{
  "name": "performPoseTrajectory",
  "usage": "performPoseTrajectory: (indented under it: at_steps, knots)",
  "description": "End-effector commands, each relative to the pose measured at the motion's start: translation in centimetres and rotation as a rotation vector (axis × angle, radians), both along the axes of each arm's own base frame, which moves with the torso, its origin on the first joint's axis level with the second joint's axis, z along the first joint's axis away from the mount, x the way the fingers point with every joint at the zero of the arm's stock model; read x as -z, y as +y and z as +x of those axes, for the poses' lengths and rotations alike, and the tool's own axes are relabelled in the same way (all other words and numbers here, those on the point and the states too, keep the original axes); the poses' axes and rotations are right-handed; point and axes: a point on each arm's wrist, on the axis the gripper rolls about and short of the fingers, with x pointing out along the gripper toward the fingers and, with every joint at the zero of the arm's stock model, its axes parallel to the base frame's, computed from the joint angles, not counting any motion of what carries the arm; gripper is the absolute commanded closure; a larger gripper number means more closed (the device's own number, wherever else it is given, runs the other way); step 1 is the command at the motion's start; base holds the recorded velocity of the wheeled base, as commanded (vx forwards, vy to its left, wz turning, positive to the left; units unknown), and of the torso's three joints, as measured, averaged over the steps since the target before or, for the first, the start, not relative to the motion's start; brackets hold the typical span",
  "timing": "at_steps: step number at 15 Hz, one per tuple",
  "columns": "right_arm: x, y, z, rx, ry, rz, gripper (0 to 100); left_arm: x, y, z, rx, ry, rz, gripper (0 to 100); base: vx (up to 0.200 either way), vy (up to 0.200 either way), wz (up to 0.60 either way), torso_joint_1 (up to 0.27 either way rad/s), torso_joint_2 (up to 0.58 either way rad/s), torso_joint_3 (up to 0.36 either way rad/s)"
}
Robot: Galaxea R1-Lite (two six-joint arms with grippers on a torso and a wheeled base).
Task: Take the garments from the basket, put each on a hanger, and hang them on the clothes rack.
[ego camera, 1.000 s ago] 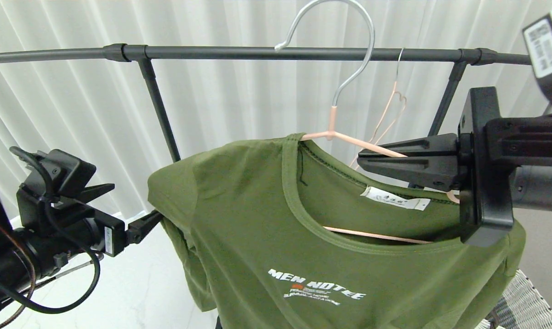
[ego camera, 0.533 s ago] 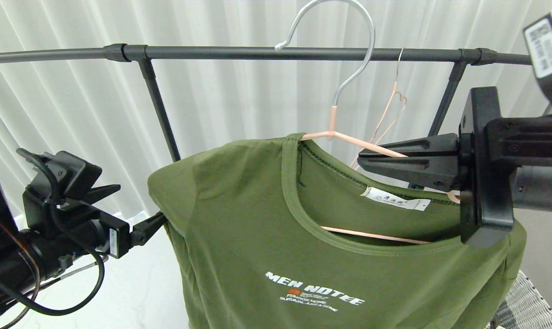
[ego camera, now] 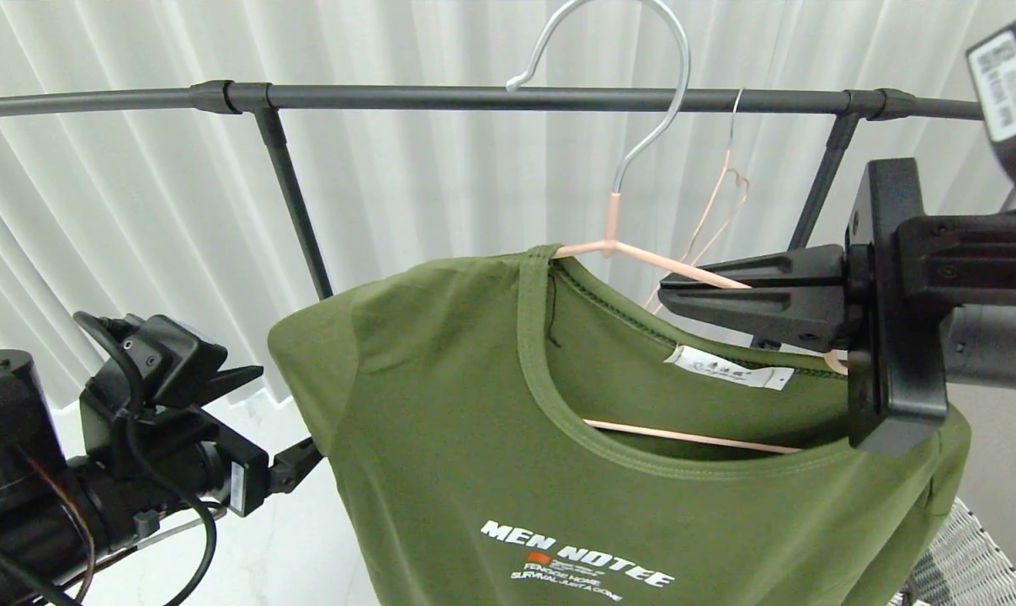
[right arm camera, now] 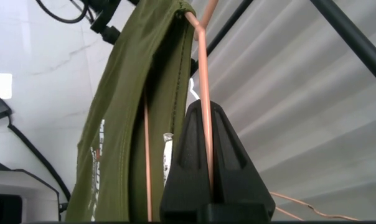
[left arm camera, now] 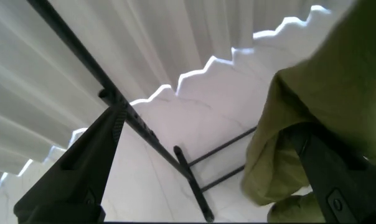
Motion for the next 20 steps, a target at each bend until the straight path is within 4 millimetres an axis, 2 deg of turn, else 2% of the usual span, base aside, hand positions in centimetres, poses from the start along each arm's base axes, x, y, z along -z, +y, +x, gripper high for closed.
performPoseTrajectory:
  at_steps: [1,6,9,11,13,15,16,19,20]
  knots:
    - [0.0,0.0,-0.1,-0.002,-0.001,0.002,100,0.3,-0.1,0.0,0.006,0.011,0.003,100,0.0,0.0,0.0,0.0,0.0,0.0]
    - [-0.2,-0.4,0.0,0.025,-0.007,0.006,100,0.3,0.2,0.1,-0.018,0.016,-0.004,100,0.0,0.0,0.0,0.0,0.0,0.0]
    - [-0.2,-1.1,0.9,0.12,-0.013,0.003,100,-0.4,1.4,0.1,-0.082,-0.04,-0.013,100,0.0,0.0,0.0,0.0,0.0,0.0]
    - [-0.1,-1.7,2.0,0.177,-0.013,0.003,100,-0.6,1.7,-0.9,-0.089,-0.074,-0.007,100,0.0,0.0,0.0,0.0,0.0,0.0]
    - [-0.3,-2.2,2.7,0.212,-0.017,0.009,100,0.6,1.8,-1.9,-0.092,-0.04,0.009,100,0.0,0.0,0.0,0.0,0.0,0.0]
    - [-0.7,-2.8,2.7,0.232,-0.026,0.023,100,2.6,2.4,-3.0,-0.132,0.009,0.122,100,0.0,0.0,0.0,0.0,0.0,0.0]
    - [-0.8,-3.0,2.5,0.235,-0.024,0.031,100,3.0,2.6,-3.2,-0.14,0.015,0.158,100,0.0,0.0,0.0,0.0,0.0,0.0]
    - [-1.0,-3.1,2.4,0.236,-0.021,0.041,100,2.3,2.3,-2.9,-0.118,-0.018,0.168,100,0.0,0.0,0.0,0.0,0.0,0.0]
    - [-1.0,-3.1,2.4,0.238,-0.017,0.041,100,1.9,2.2,-2.8,-0.115,-0.037,0.165,0,0.0,0.0,0.0,0.0,0.0,0.0]
